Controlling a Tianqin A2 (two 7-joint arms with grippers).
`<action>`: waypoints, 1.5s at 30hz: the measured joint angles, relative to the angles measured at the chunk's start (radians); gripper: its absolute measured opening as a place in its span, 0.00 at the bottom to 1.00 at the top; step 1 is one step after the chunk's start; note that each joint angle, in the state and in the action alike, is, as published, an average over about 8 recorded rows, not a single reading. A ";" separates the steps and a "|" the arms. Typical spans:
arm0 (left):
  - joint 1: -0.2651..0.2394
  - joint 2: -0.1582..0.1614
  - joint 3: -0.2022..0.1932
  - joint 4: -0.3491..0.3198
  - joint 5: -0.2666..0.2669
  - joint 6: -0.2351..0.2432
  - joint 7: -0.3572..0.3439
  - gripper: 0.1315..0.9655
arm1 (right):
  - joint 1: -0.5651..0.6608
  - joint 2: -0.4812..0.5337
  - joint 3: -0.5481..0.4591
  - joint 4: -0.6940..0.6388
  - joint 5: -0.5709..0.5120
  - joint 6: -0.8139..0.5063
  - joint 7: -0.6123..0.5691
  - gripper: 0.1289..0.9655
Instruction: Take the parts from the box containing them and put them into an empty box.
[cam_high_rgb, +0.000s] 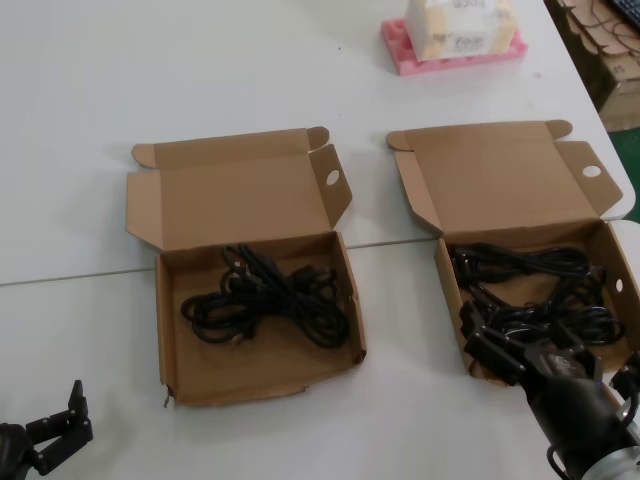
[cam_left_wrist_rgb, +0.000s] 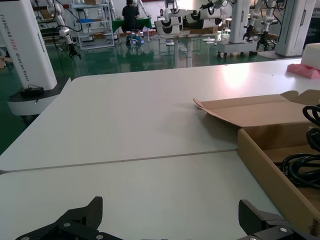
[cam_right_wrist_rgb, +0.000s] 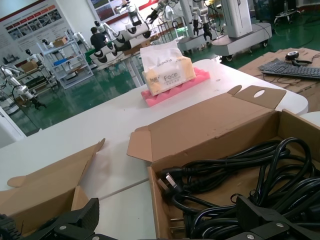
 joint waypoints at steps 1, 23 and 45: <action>0.000 0.000 0.000 0.000 0.000 0.000 0.000 1.00 | 0.000 0.000 0.000 0.000 0.000 0.000 0.000 1.00; 0.000 0.000 0.000 0.000 0.000 0.000 0.000 1.00 | 0.000 0.000 0.000 0.000 0.000 0.000 0.000 1.00; 0.000 0.000 0.000 0.000 0.000 0.000 0.000 1.00 | 0.000 0.000 0.000 0.000 0.000 0.000 0.000 1.00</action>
